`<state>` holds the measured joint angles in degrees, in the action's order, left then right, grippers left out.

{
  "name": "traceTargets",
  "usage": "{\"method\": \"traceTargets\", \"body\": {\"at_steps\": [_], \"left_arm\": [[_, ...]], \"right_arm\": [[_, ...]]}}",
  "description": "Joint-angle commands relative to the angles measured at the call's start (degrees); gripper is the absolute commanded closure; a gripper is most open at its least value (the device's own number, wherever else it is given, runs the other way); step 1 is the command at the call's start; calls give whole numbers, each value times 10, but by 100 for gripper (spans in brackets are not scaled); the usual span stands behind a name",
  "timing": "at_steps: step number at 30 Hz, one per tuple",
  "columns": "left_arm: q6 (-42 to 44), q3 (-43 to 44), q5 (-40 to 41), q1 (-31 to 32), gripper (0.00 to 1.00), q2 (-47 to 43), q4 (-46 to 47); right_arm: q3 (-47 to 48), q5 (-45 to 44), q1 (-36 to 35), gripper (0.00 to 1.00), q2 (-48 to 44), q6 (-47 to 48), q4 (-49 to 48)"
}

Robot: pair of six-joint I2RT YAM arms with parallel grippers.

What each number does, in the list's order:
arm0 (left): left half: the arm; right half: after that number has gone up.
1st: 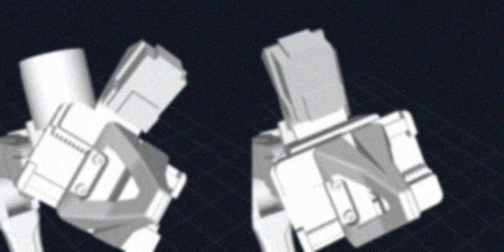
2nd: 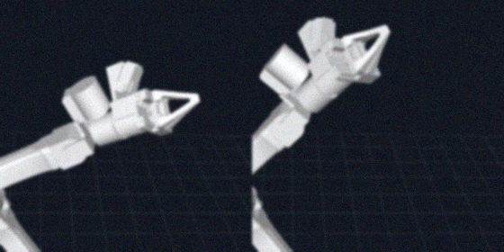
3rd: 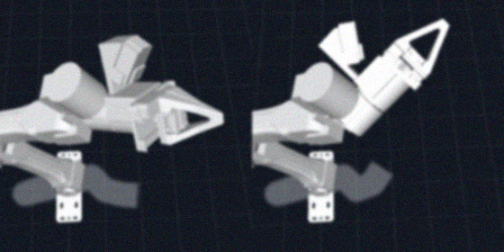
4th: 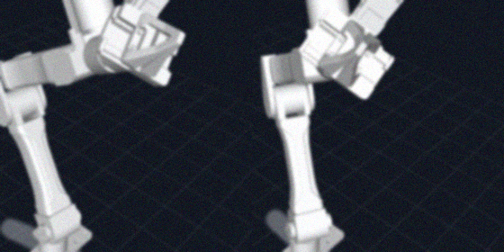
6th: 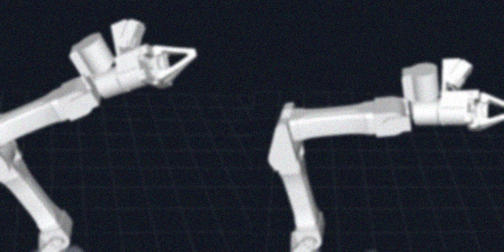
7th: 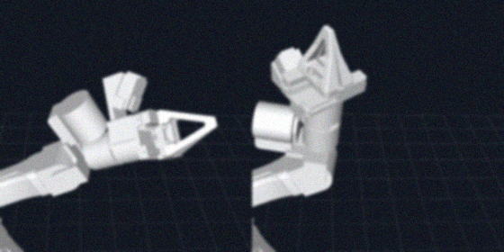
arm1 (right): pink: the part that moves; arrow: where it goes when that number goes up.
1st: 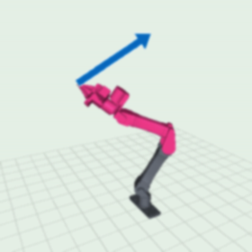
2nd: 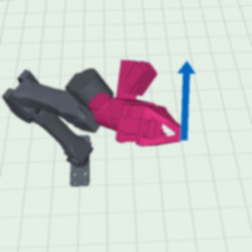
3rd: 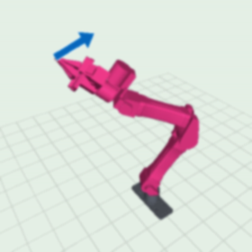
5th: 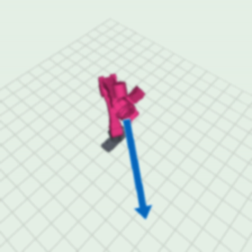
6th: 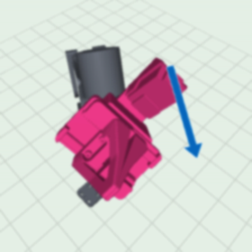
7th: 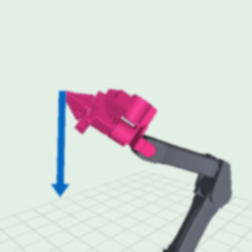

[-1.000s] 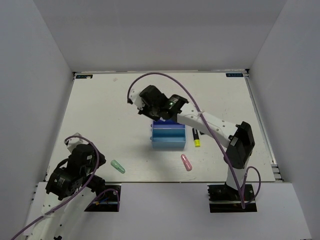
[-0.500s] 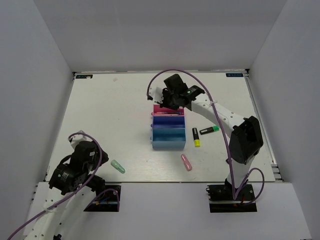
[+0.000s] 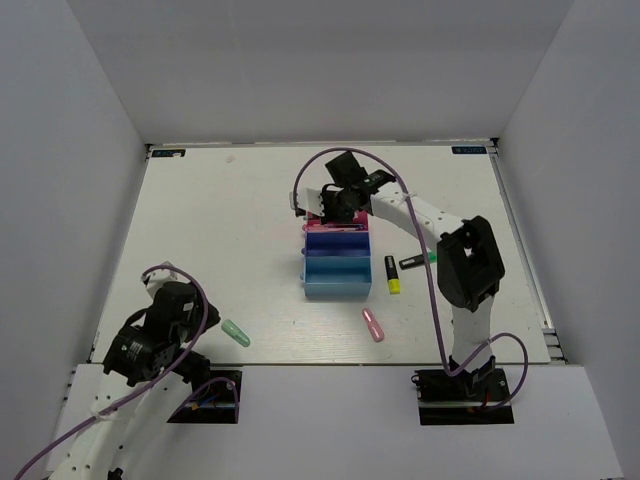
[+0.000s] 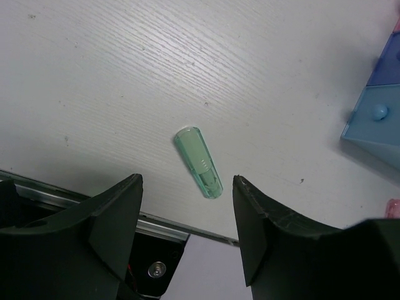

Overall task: Sort the stationery into containers
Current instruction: Place the pen in the storage box, then pick up the stationery from the center of the board.

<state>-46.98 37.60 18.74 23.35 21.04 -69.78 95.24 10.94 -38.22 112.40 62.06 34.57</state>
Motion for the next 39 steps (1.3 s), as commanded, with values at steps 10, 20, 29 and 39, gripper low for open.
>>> {"method": "traceTargets", "body": {"at_steps": [10,20,29,39], "left_arm": [[-4,-12,-23,-2,30,11,18],[-14,1,-38,-2,31,60,-10],[-49,-13,-75,-2,61,147,-29],[-189,-58,-103,35,37,262,68]], "right_arm": [[68,-8,10,69,54,20,48],[58,6,16,58,23,-20,38],[-21,-46,34,100,-136,-479,-85],[-182,73,61,50,-278,-580,-18]]}}
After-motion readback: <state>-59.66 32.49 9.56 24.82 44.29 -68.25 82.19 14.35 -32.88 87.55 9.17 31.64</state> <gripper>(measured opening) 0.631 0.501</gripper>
